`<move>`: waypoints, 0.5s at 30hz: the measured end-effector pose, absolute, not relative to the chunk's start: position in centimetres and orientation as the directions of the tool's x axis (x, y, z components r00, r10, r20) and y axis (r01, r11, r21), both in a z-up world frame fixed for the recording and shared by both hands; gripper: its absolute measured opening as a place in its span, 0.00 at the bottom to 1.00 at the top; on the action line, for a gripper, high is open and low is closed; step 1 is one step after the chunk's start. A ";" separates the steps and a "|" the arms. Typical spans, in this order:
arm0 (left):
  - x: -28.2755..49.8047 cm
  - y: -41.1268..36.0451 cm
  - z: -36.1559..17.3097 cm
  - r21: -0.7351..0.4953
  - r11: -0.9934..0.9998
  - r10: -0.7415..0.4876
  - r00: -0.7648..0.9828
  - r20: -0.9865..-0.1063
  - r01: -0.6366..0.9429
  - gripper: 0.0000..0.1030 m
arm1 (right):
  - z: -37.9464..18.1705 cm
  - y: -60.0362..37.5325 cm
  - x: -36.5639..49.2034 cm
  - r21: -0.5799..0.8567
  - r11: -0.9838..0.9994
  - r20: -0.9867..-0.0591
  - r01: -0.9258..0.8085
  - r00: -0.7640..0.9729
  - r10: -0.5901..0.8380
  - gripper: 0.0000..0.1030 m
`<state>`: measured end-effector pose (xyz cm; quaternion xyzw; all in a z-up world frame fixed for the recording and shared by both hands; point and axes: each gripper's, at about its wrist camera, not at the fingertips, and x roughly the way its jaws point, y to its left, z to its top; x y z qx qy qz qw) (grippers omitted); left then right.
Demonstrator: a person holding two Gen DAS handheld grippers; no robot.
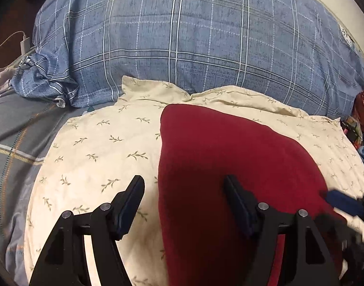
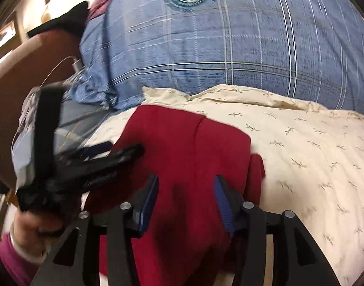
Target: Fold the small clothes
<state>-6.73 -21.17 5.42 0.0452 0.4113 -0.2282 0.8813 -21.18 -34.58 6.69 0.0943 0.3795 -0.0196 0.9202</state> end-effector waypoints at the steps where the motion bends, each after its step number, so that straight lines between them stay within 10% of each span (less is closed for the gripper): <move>1: -7.1 -21.0 5.5 -0.111 0.893 -0.366 0.561 -0.743 0.436 0.67 | 6.6 -34.1 -21.9 0.146 0.984 -0.707 0.103 0.706 0.031 0.50; 15: -15.3 -16.1 9.8 -0.045 0.914 -0.327 0.665 -0.671 0.403 0.67 | 6.1 -35.1 -26.2 0.150 0.969 -0.710 0.195 0.704 -0.032 0.51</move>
